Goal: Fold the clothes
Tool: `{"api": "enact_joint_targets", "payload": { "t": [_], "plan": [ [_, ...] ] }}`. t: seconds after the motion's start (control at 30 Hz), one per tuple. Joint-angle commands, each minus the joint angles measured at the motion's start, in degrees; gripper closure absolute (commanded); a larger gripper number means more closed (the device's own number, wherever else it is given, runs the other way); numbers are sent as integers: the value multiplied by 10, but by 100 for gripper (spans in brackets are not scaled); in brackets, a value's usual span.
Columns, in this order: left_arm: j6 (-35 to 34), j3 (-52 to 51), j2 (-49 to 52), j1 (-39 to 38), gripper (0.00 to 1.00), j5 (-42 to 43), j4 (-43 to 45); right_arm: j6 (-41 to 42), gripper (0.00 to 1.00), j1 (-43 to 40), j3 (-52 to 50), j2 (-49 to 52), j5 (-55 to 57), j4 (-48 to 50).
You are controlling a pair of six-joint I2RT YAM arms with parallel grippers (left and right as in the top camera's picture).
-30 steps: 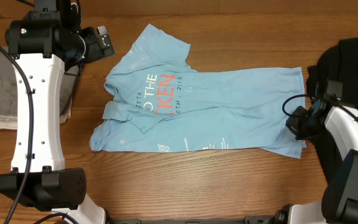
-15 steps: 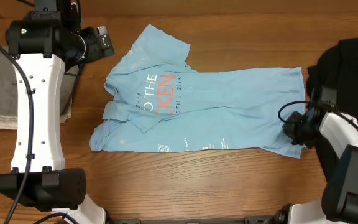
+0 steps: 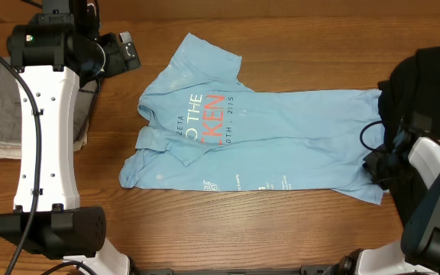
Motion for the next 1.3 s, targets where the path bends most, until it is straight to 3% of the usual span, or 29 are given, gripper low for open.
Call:
{"api": "enact_joint_targets", "payload": {
  "t": [0.0,0.27,0.47,0.67,0.87,1.03,1.27],
  "plan": [
    [13,7,-4,3,0,2,0,10,58,-7,4,30,3,0],
    [13,7,-4,3,0,2,0,-63,49,46,154,13,-71,-75],
    [13,7,-4,3,0,2,0,-186,46,193,252,9,-148,-124],
    [13,7,-4,3,0,2,0,-256,47,403,247,11,-136,-54],
    [13,7,-4,3,0,2,0,-259,47,598,240,30,27,37],
    [13,7,-4,3,0,2,0,-308,47,690,240,80,52,111],
    [13,7,-4,3,0,2,0,-323,47,740,241,147,76,164]
  ]
}}
